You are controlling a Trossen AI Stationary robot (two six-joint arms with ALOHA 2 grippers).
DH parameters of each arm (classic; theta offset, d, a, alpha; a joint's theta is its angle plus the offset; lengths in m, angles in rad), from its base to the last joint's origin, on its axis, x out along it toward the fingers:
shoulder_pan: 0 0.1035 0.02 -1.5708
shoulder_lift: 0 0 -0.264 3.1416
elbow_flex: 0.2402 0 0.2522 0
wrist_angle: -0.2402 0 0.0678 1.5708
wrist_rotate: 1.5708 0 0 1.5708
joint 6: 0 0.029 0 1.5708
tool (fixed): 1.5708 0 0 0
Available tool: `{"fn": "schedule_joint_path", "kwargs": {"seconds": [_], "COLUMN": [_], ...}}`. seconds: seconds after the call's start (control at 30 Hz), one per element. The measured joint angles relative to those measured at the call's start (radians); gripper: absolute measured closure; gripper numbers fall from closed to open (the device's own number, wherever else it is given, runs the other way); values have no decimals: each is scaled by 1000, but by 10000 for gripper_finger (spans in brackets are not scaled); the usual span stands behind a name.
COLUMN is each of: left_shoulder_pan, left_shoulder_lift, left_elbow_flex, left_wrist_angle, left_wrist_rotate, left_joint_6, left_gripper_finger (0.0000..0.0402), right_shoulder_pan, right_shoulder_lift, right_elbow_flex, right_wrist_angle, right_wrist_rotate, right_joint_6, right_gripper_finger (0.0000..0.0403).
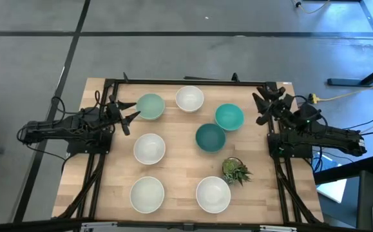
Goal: Nest bowls inside each other
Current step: Stack the blue bowl on the dark green bowl
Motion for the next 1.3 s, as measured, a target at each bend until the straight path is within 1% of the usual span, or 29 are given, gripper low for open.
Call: {"fn": "schedule_joint_path", "kwargs": {"seconds": [0.07, 0.13, 0.27, 0.37, 0.43, 0.57, 0.67, 0.73, 0.9, 1.03, 1.2, 1.3], "left_shoulder_pan": [0, 0, 0, 0, 0, 0, 0, 0, 0, 0, 0, 0], "left_shoulder_lift": [0, 0, 0, 0, 0, 0, 0, 0, 0, 0, 0, 0], "left_elbow_flex": [0, 0, 0, 0, 0, 0, 0, 0, 0, 0, 0, 0], "left_wrist_angle": [0, 0, 0, 0, 0, 0, 0, 0, 0, 0, 0, 0], "left_wrist_rotate": [0, 0, 0, 0, 0, 0, 0, 0, 0, 0, 0, 0], "left_joint_6": [0, 0, 0, 0, 0, 0, 0, 0, 0, 0, 0, 0], "left_gripper_finger": [205, 205, 205, 205, 205, 204, 205, 205, 205, 205, 205, 205], "right_shoulder_pan": [0, 0, 0, 0, 0, 0, 0, 0, 0, 1, 16, 27], "right_shoulder_lift": [1, 20, 111, 211, 284, 427, 515, 560, 638, 696, 738, 770], "right_elbow_flex": [2, 21, 133, 277, 389, 583, 676, 713, 743, 738, 674, 639], "right_wrist_angle": [-7, -55, -213, -435, -603, -935, -1096, -1165, -1302, -1418, -1370, -1367], "right_wrist_rotate": [-4, -39, -80, -114, -146, -243, -317, -332, -333, -333, -335, -366], "right_joint_6": [10, 15, 55, 62, 97, 184, 196, 192, 201, 313, 304, 288], "right_gripper_finger": [219, 219, 219, 219, 219, 219, 219, 219, 219, 219, 219, 219]}}
